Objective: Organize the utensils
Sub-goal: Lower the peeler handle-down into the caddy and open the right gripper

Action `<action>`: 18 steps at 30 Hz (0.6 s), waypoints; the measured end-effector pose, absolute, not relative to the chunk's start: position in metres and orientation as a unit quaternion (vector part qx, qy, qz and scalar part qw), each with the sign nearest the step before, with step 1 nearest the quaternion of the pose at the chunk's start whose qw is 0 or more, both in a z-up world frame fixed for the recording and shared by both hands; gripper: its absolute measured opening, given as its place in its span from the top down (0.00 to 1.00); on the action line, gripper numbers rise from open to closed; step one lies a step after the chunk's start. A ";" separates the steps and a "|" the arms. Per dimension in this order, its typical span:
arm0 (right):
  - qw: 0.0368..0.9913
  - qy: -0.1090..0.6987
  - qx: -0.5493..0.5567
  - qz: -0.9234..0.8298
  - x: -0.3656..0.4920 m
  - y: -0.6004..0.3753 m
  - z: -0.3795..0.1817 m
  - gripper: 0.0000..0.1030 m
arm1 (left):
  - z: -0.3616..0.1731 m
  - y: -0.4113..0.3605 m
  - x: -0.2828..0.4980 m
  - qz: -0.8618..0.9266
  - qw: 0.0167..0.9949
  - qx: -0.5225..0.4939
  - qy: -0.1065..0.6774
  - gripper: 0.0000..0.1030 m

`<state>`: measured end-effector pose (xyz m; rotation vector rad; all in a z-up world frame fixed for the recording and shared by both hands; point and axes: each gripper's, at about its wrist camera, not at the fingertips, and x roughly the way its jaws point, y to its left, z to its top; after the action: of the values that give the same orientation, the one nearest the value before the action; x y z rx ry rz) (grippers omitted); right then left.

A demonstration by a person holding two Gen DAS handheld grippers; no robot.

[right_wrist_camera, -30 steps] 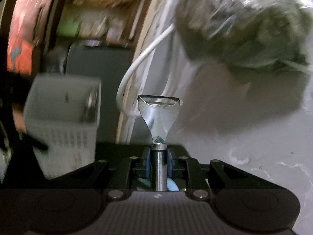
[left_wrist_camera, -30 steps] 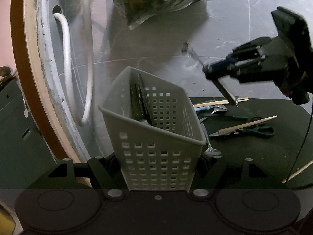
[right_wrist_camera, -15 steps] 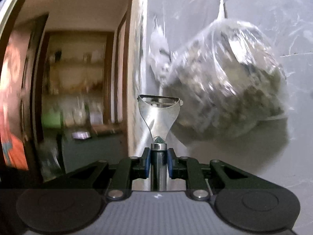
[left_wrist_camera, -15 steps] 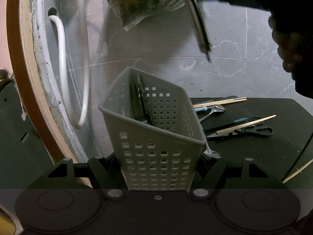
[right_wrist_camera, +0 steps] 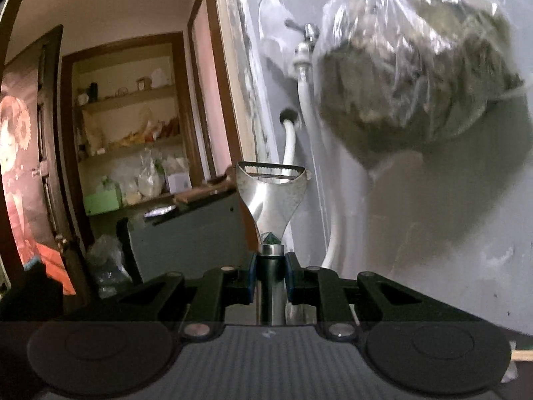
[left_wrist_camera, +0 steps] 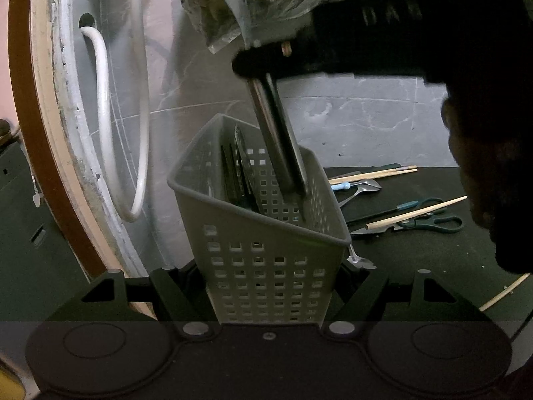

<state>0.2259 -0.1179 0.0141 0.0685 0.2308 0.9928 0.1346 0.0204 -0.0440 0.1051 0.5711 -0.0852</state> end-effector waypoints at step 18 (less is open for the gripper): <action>0.866 0.147 0.000 0.478 0.212 -0.123 -0.010 0.80 | -0.045 0.020 0.135 -0.042 0.957 0.051 0.281 0.26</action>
<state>0.2122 -0.1226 -0.0100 0.0001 0.3077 1.0020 0.1349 0.0197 -0.0446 0.1036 0.5703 -0.0845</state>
